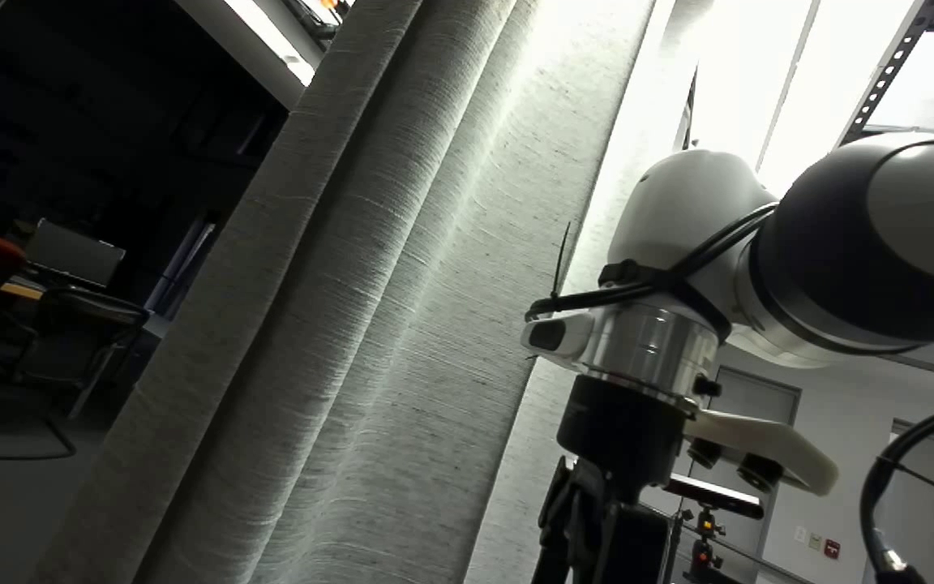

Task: Slide the curtain to the right

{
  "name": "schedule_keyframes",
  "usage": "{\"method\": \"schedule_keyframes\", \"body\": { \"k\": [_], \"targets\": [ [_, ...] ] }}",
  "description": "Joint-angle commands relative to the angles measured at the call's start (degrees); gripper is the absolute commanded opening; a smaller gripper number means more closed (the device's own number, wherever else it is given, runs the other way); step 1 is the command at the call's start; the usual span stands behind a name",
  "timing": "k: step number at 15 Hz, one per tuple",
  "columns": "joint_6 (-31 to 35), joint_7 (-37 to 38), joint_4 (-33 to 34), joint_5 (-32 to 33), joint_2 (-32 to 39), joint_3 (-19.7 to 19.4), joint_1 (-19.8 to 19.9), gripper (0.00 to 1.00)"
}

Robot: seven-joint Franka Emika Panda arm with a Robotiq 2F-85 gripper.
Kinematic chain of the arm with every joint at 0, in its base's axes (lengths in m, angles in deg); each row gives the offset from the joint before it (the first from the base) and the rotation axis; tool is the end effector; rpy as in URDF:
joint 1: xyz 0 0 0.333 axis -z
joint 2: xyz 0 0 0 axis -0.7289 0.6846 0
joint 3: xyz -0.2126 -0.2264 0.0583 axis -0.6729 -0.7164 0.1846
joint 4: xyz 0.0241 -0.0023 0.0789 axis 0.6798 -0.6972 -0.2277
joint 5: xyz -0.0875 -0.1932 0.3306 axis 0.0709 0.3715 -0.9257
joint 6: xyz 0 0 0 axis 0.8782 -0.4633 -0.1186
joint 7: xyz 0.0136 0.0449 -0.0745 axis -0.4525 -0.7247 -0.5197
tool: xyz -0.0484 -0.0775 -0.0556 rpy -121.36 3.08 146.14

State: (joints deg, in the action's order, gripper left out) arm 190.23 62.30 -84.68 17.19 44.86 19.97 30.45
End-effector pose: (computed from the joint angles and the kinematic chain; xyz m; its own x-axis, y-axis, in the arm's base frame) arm 0.3343 0.1450 0.4689 0.7954 0.6056 -0.0234 0.6060 -0.7947 0.0346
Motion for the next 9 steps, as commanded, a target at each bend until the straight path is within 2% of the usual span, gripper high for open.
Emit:
{"method": "schedule_keyframes", "body": {
  "k": [1, 5, 9],
  "targets": [
    [-0.11, -0.06, 0.10, -0.06, 0.02, 0.11, 0.12, 1.00],
    [2.20, -0.24, 3.35, -1.34, 4.50, 1.27, -1.13, 1.00],
    [8.36, 0.75, 8.01, -2.55, 10.41, 3.24, -2.35, 1.00]
  ]
}}
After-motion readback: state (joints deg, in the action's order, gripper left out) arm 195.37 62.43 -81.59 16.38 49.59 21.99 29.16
